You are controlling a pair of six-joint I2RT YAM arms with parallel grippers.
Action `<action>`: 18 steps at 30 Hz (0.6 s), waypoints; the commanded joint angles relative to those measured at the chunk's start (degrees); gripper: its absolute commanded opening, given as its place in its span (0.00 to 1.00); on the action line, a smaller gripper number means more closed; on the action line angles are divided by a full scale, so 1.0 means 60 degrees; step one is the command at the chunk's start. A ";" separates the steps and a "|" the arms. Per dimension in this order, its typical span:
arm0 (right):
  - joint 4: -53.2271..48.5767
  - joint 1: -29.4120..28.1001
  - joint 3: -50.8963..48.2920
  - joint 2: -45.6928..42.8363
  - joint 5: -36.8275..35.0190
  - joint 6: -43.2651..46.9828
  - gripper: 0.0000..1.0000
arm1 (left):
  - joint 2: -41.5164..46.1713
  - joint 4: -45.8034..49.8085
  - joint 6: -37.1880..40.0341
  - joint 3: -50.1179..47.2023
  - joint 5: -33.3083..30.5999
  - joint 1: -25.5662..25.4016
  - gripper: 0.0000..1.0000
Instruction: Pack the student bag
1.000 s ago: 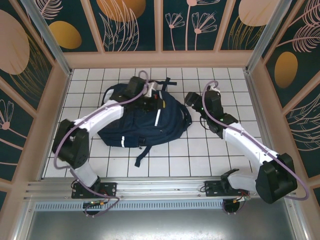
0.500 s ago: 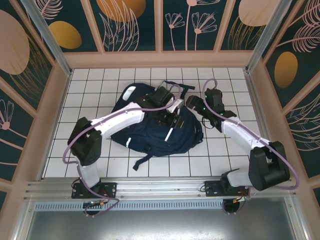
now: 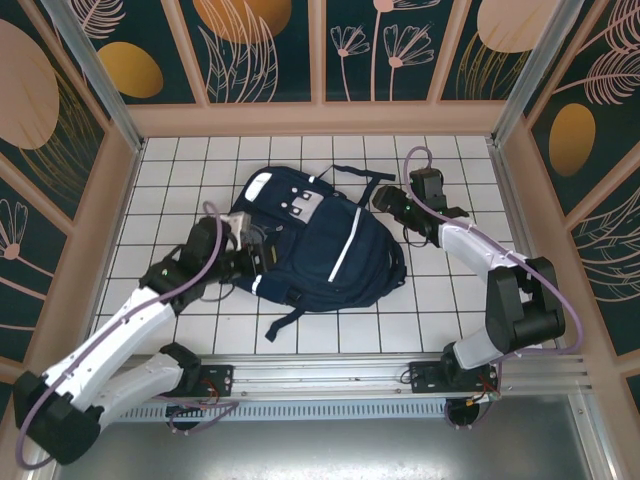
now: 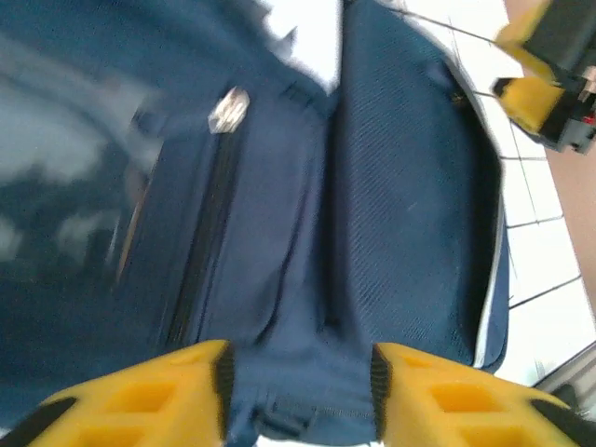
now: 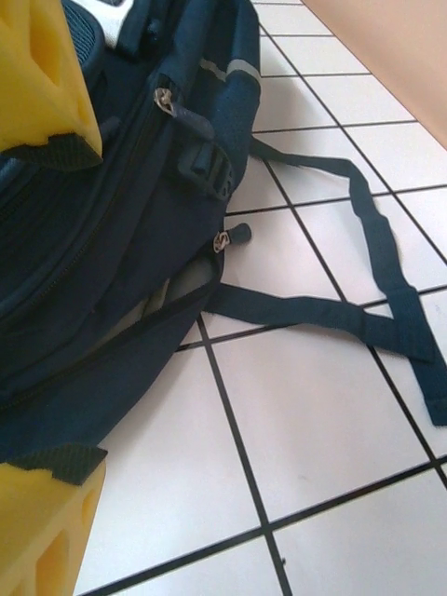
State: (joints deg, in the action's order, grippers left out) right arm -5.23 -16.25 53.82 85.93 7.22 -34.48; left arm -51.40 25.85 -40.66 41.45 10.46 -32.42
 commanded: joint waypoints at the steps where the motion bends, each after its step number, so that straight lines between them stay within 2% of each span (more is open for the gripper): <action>1: -0.0230 0.0119 -0.0261 0.0063 -0.0621 0.0048 0.74 | 0.0659 0.0219 -0.2075 -0.1134 -0.0358 0.0264 0.24; 4: -0.0238 0.0146 -0.0418 0.0070 -0.0860 0.0019 0.70 | 0.0792 -0.0359 -0.2510 -0.2077 -0.0045 0.0471 0.07; 5: -0.0221 0.0148 -0.0466 0.0077 -0.0984 0.0019 0.68 | 0.0674 -0.0693 -0.2567 -0.2319 0.0139 0.0532 0.05; 9: -0.0199 0.0180 -0.0548 0.0361 -0.1233 0.0102 0.64 | -0.0636 -0.1568 -0.2221 -0.2203 0.0065 0.0671 0.06; 14: -0.0384 0.0164 -0.0594 0.0924 -0.0960 0.0155 0.62 | -0.3035 -0.2098 -0.1381 -0.0648 -0.0185 0.0929 0.16; 18: -0.0182 0.0128 -0.1168 0.0792 -0.0795 0.0091 0.62 | -0.4718 -0.2593 -0.1001 0.0292 -0.0469 0.1385 0.17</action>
State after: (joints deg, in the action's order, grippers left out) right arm -6.22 -15.59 48.84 91.13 1.76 -34.44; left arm -75.22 18.98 -49.54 38.98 9.89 -26.02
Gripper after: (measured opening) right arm 0.622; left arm 0.174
